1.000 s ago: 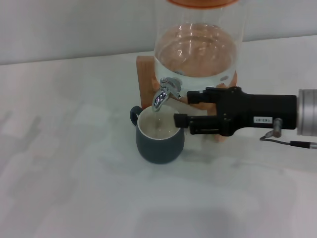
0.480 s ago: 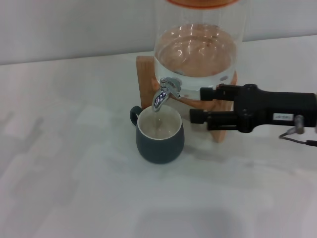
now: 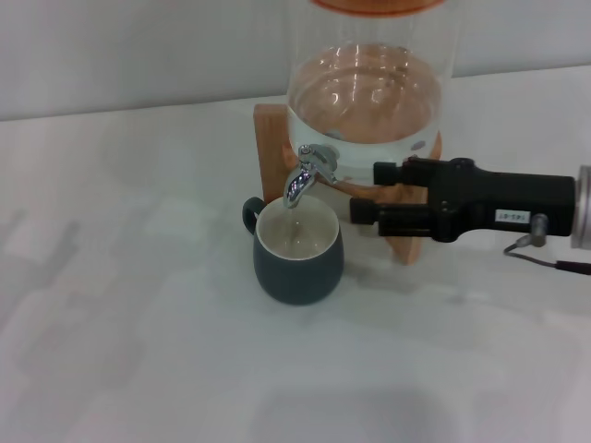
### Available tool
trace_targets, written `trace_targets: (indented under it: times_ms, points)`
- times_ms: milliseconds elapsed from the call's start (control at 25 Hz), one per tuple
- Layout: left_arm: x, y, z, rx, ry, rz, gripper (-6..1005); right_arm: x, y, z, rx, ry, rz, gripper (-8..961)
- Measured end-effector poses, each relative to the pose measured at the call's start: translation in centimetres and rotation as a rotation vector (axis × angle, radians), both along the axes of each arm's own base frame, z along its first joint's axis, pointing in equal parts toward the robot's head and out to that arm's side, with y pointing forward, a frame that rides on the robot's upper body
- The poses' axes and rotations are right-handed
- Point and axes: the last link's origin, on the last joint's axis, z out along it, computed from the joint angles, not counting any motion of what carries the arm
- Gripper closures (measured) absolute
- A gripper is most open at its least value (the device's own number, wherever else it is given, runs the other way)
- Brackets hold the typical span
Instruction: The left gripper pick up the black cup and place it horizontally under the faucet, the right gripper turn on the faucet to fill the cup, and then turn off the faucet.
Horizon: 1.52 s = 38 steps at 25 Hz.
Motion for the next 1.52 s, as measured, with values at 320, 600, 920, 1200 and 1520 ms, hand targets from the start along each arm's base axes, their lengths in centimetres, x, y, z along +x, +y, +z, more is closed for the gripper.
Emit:
trace_targets:
  times_ms: [320, 600, 920, 1200, 1520]
  points:
    - [-0.1, -0.1, 0.1, 0.003, -0.001, 0.004, 106, -1.3, 0.5, -1.6, -0.025, -0.024, 0.024, 145]
    - [-0.2, -0.2, 0.1, 0.003, -0.001, 0.008, 106, -1.8, 1.0, -2.4, -0.012, -0.039, 0.017, 145]
    - [-0.3, -0.2, 0.1, 0.003, -0.001, 0.010, 106, -2.3, 0.8, -2.7, -0.034, -0.039, 0.039, 145]
    - [-0.3, -0.2, 0.1, 0.003, -0.001, 0.010, 106, -2.7, 0.6, -2.6, -0.043, -0.034, 0.063, 145]
    - [-0.3, -0.3, 0.1, 0.004, -0.002, 0.010, 106, -1.3, 0.6, -0.3, 0.000, -0.016, 0.031, 146]
